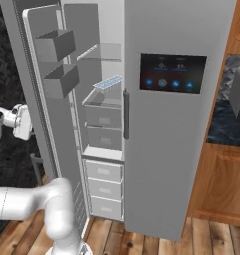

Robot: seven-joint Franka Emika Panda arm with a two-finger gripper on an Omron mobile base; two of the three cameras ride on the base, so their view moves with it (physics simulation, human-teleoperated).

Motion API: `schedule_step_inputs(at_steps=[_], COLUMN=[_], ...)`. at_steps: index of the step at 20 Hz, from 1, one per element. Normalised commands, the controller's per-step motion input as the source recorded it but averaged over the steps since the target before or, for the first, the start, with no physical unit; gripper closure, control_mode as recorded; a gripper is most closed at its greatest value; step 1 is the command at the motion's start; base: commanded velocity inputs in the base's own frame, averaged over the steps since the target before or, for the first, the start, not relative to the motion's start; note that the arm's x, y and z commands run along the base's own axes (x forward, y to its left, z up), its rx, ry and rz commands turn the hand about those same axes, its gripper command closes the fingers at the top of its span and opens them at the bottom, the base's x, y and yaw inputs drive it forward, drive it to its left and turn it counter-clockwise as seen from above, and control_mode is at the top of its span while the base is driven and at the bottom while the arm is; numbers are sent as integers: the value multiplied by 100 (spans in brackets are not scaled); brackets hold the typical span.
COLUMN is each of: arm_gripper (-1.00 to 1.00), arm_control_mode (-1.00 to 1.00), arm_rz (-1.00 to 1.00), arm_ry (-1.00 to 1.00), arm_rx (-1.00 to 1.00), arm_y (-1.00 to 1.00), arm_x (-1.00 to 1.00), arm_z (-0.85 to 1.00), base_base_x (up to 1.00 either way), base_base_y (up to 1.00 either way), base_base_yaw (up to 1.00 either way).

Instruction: The ice cube tray has been filled with water. Take the tray and place it in the freezer to make ice. Close the freezer door after placing the tray.

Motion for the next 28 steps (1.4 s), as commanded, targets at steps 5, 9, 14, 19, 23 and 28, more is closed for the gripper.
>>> schedule_step_inputs(at_steps=[5, 9, 14, 19, 23, 28], arm_gripper=[-100, -100, -100, -100, -100, -100], arm_control_mode=[-100, -100, -100, -100, -100, -100], arm_rz=[0, 1, 4, 11, 29, 38], arm_ry=[35, 34, 23, 15, 1, -1], arm_rx=[0, 0, 0, 3, 17, 23], arm_y=[-96, -100, -100, -100, -100, -100], arm_x=[0, 0, 0, 3, 22, 29], arm_z=[0, 0, 0, 0, 0, 5], base_base_x=[0, 0, 0, 0, 0, 0], base_base_y=[0, 0, 0, 0, 0, 0], base_base_yaw=[0, 0, 0, 0, 0, 0])
